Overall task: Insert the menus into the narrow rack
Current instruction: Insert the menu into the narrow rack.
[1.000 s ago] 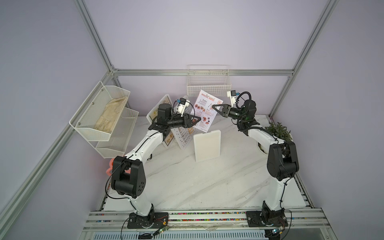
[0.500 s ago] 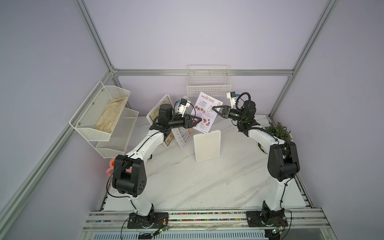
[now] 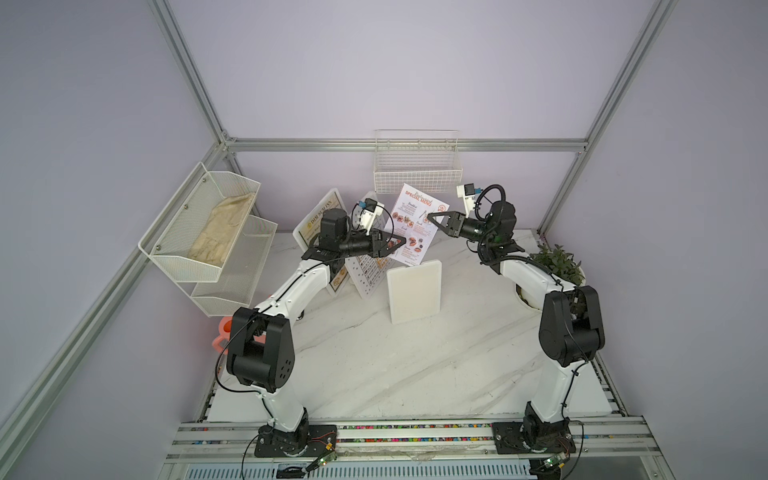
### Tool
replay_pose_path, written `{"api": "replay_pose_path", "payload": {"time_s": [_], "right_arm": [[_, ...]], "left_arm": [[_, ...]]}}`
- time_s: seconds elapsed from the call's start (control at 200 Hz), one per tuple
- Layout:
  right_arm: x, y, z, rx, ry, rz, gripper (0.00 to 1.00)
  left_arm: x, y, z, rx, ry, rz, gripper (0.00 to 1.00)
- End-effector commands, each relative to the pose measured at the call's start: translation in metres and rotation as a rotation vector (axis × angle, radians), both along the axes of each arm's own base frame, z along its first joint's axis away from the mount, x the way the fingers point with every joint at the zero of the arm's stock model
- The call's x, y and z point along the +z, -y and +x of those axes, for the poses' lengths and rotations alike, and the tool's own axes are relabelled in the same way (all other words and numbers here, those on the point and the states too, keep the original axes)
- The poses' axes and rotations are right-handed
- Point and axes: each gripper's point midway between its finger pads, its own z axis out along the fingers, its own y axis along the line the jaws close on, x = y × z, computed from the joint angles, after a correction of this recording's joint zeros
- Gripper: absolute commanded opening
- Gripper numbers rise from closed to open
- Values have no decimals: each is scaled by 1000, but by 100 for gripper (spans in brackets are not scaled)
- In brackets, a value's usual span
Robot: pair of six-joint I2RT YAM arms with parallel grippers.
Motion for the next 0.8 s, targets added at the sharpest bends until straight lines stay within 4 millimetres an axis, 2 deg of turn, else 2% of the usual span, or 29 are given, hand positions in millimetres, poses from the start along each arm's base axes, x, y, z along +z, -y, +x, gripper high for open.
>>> {"api": "replay_pose_path", "payload": {"time_s": [0.0,0.245,0.795], "right_arm": [[17,5,-7,-16,41,-9,0],[12,5,-10,-8,57,-37,0],[22,13,-31,94,153,-55,0]], "left_arm": [[19,6,-1,-26,51,-25,55],[14,10,-2,-35,39,-23,56],[16,16,-6,-61,39,-30,56]]}}
